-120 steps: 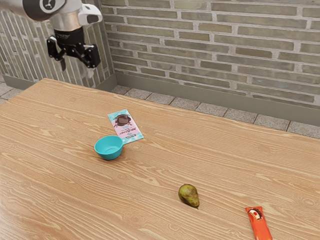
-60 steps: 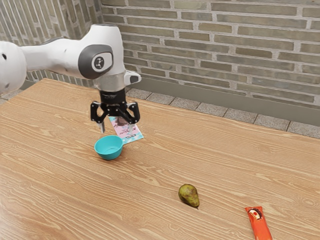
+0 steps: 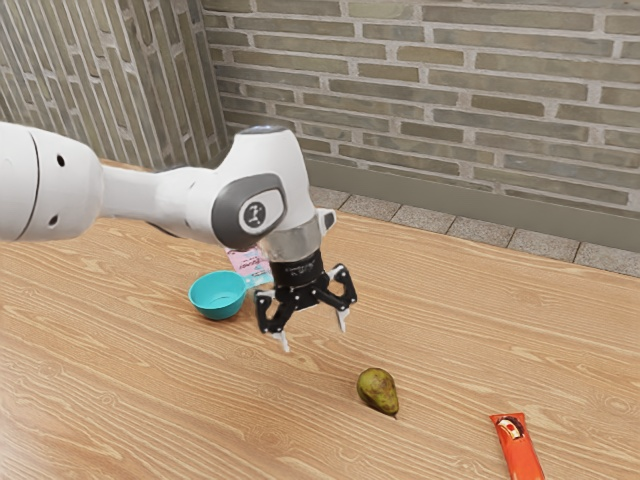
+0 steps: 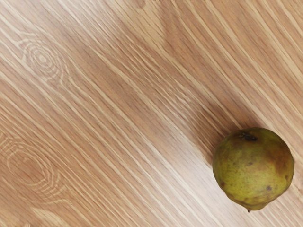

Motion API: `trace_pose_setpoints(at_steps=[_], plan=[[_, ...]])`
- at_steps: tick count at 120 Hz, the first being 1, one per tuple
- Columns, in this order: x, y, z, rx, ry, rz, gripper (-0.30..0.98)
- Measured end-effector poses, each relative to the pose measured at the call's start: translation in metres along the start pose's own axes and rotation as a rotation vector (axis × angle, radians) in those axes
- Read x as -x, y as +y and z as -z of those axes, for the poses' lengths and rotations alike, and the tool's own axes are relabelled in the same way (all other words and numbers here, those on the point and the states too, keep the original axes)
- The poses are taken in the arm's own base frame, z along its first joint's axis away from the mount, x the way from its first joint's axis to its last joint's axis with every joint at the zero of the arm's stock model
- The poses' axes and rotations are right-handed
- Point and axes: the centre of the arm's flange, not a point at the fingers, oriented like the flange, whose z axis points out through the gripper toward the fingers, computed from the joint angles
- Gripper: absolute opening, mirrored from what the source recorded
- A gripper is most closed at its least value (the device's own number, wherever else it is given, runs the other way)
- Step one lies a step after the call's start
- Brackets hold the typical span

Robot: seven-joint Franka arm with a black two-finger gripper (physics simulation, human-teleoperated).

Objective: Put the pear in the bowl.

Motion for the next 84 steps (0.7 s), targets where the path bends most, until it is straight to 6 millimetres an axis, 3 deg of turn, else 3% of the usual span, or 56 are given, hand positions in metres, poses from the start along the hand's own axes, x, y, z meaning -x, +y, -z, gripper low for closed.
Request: trace_pose_setpoints(at_steps=[12, 38, 70, 84], plan=[[0.008, 0.011, -0.008, 0.031, 0.017, 0.079, 0.69], [0.031, 0.03, -0.05, 0.046, 0.032, 0.188, 0.69], [0.006, 0.052, -0.072, 0.067, 0.065, 0.255, 0.69], [0.004, 0.054, -0.08, 0.062, 0.068, 0.255, 0.69]])
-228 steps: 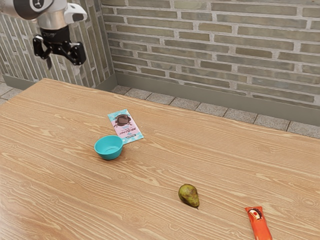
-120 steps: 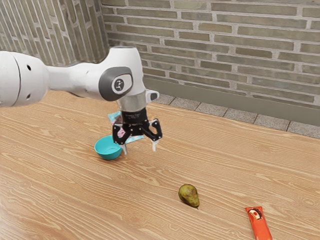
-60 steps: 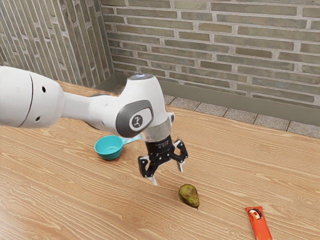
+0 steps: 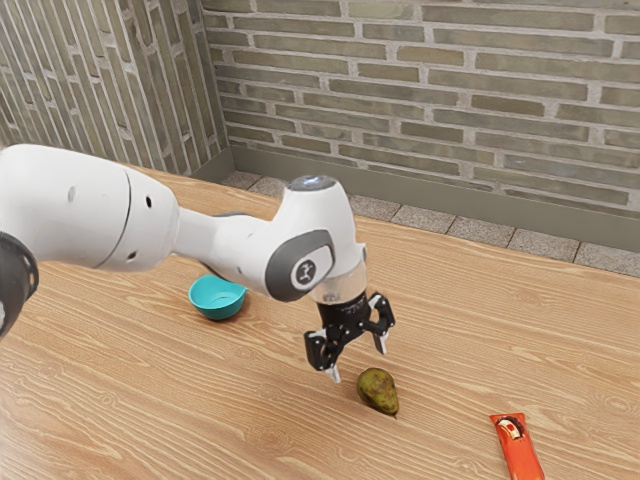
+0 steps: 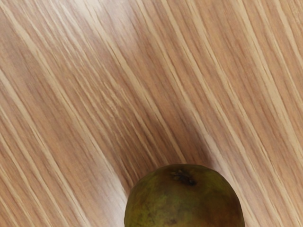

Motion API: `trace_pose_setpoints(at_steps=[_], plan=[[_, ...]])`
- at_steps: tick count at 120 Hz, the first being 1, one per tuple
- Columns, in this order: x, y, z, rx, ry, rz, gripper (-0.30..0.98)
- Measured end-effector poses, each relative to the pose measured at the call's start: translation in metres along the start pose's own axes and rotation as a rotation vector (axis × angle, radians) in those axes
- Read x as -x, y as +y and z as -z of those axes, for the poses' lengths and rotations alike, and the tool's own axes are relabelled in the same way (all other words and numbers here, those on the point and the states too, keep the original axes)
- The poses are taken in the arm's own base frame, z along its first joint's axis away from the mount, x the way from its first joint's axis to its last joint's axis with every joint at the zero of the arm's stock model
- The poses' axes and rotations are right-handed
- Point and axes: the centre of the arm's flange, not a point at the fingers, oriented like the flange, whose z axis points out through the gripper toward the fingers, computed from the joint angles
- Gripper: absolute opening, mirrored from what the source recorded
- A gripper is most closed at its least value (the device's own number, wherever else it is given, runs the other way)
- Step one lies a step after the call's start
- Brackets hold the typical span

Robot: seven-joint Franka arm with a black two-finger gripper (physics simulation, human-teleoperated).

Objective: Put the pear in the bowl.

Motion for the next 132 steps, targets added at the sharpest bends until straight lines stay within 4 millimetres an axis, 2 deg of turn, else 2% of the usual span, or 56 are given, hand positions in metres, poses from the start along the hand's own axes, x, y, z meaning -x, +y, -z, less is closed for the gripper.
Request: trace_pose_setpoints(at_steps=[19, 64, 132], plan=[[0.006, 0.002, -0.02, -0.011, -0.001, -0.02, 0.69], [0.012, 0.01, -0.034, 0.015, 0.002, -0.067, 0.69], [0.003, 0.02, -0.054, 0.027, 0.005, -0.08, 0.69]])
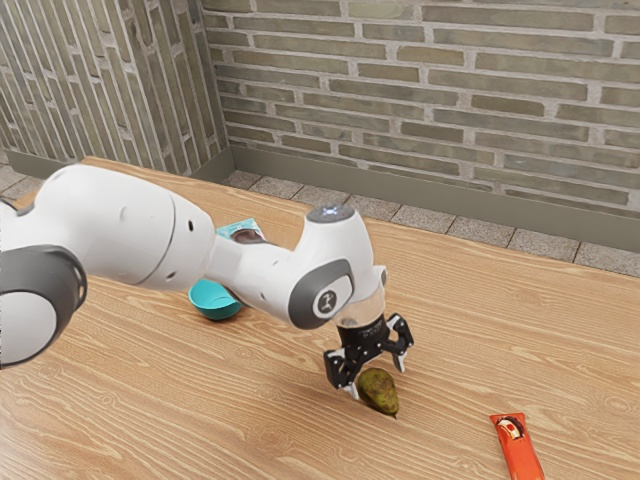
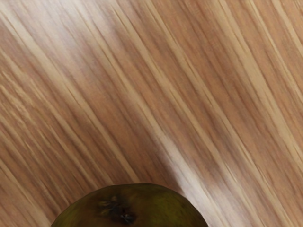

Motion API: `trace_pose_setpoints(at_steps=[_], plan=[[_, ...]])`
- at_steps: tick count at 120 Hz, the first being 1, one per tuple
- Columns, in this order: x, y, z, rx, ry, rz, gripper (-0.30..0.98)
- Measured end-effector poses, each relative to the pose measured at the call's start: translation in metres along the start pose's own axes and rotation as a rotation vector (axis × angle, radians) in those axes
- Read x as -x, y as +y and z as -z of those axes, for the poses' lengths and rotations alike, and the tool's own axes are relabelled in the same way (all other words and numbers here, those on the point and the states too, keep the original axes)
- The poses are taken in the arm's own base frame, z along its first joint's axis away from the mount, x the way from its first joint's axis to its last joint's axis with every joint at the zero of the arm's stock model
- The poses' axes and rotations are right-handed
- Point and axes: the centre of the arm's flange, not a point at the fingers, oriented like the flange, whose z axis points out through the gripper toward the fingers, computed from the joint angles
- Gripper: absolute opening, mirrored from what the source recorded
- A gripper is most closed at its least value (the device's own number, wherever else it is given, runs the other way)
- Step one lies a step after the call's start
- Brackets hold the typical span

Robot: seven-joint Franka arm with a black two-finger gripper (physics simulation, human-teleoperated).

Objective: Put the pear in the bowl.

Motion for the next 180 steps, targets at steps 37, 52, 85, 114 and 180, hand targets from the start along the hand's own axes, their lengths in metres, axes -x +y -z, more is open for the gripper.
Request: trace_pose_setpoints(at_steps=[37, 52, 85, 114, 180], plan=[[0.001, -0.002, -0.007, -0.001, -0.003, -0.003, 0.69], [0.001, -0.002, -0.009, -0.002, -0.003, -0.005, 0.69], [0.002, 0.0, -0.007, 0.009, -0.017, 0.01, 0.53], [0.002, 0.001, -0.005, 0.013, -0.02, 0.017, 0.35], [-0.044, 0.006, 0.082, 0.127, 0.064, 0.058, 0.33]])
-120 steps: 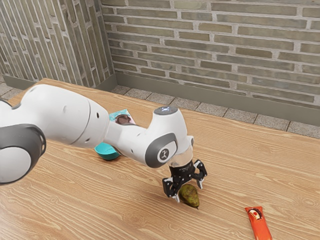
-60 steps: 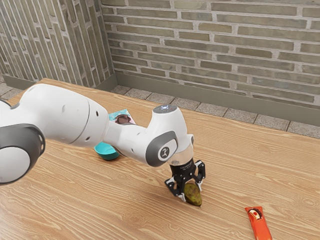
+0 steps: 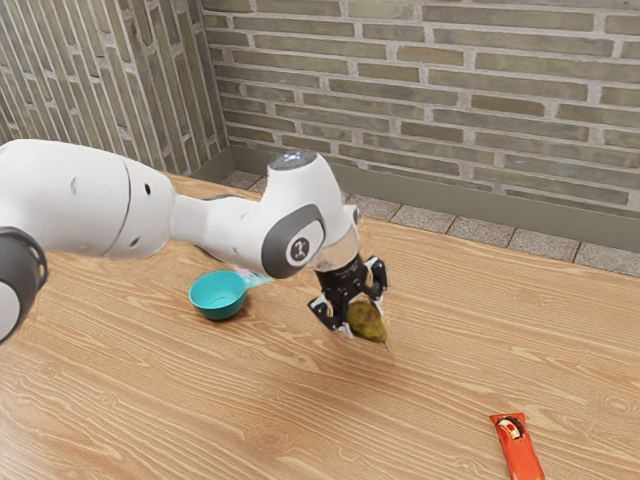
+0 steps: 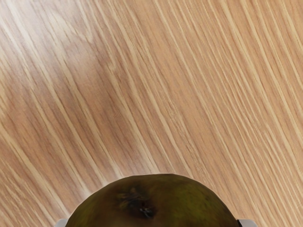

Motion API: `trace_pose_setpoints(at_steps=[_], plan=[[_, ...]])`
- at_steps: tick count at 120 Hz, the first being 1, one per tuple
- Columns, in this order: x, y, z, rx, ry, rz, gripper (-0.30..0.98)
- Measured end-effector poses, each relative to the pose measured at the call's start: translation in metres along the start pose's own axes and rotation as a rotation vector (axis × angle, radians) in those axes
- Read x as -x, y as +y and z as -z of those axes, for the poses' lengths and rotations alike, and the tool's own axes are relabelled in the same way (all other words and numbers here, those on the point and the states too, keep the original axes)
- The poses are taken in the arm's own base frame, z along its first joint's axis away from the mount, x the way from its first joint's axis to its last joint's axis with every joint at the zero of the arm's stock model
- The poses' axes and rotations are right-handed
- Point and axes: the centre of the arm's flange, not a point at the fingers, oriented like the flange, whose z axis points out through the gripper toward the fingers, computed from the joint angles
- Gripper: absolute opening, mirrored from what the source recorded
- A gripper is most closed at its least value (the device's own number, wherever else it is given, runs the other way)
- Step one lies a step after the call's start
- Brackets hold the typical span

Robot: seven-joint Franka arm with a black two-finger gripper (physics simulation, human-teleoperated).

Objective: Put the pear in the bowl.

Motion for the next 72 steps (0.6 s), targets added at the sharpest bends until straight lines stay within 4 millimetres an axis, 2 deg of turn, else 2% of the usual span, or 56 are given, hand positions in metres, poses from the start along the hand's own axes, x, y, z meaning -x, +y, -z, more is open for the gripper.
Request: trace_pose_setpoints(at_steps=[10, 26, 40, 58, 72], plan=[[-0.023, -0.009, 0.031, 0.018, 0.015, 0.031, 0.34], [-0.077, -0.03, 0.07, 0.02, 0.031, 0.117, 0.35], [-0.126, -0.069, 0.093, 0.001, 0.032, 0.21, 0.36], [-0.194, -0.117, 0.107, -0.019, 0.038, 0.329, 0.36], [-0.223, -0.136, 0.113, -0.022, 0.041, 0.364, 0.36]])
